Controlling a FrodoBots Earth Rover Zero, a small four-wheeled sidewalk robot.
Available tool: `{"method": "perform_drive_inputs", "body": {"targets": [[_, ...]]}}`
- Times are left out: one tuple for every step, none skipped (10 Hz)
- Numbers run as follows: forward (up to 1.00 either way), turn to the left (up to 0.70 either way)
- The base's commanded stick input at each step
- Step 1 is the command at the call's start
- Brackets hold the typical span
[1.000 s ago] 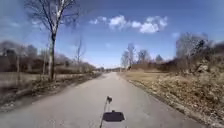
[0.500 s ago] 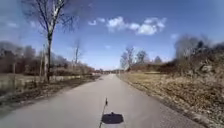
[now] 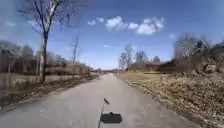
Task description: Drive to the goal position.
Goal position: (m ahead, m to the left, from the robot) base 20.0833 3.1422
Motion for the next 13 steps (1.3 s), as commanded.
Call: {"method": "perform_drive_inputs", "body": {"targets": [[1.0,0.0],[1.0,0.0],[1.0,0.01],[1.0,0.25],[1.0,0.04],[1.0,0.0],[1.0,0.0],[1.0,0.23],[1.0,0.27],[1.0,0.06],[1.0,0.0],[1.0,0.0],[1.0,0.0]]}}
